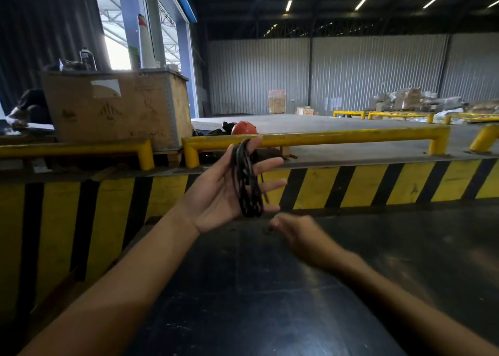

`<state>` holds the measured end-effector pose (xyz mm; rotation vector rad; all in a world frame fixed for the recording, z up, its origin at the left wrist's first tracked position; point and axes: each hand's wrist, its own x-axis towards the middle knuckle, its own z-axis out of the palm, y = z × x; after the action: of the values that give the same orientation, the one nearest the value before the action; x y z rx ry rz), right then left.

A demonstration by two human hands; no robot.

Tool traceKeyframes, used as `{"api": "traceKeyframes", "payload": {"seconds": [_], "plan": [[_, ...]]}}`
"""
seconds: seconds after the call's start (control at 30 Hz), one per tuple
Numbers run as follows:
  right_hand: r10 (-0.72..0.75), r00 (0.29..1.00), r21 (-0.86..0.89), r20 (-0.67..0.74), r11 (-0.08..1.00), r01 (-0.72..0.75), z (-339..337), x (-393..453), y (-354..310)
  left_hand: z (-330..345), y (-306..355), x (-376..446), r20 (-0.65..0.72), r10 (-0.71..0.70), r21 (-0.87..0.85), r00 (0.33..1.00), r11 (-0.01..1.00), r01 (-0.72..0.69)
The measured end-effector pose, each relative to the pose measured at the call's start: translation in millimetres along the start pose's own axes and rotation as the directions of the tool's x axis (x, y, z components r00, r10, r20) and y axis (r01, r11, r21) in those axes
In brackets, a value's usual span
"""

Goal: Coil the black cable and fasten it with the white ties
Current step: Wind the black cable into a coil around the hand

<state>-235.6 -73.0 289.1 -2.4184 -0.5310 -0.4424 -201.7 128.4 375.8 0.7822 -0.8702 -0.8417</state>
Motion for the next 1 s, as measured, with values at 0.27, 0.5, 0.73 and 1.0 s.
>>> {"api": "traceKeyframes", "payload": {"seconds": [0.27, 0.5, 0.73, 1.0], "plan": [[-0.165, 0.958, -0.213, 0.234, 0.953, 0.216, 6.5, -23.8, -50.4, -26.4, -33.4, 3.8, -0.393, 0.026, 0.586, 0.919, 0.778, 0.228], [-0.300, 0.954, -0.167, 0.018, 0.940, 0.299, -52.8, -20.7, -39.0, -11.9, -62.2, 6.0, -0.292, -0.245, 0.589, 0.924, 0.716, 0.376], [-0.076, 0.954, 0.185, -0.289, 0.974, 0.134, -31.5, -43.1, -6.5, -3.9, -83.8, 20.2, -0.393, -0.308, 0.533, 0.867, 0.692, 0.487], [0.306, 0.942, 0.724, -0.135, 0.680, -0.117, 15.5, -64.2, 30.9, -13.3, -128.6, 25.0, -0.496, -0.369, 0.421, 0.786, 0.689, 0.590]]}}
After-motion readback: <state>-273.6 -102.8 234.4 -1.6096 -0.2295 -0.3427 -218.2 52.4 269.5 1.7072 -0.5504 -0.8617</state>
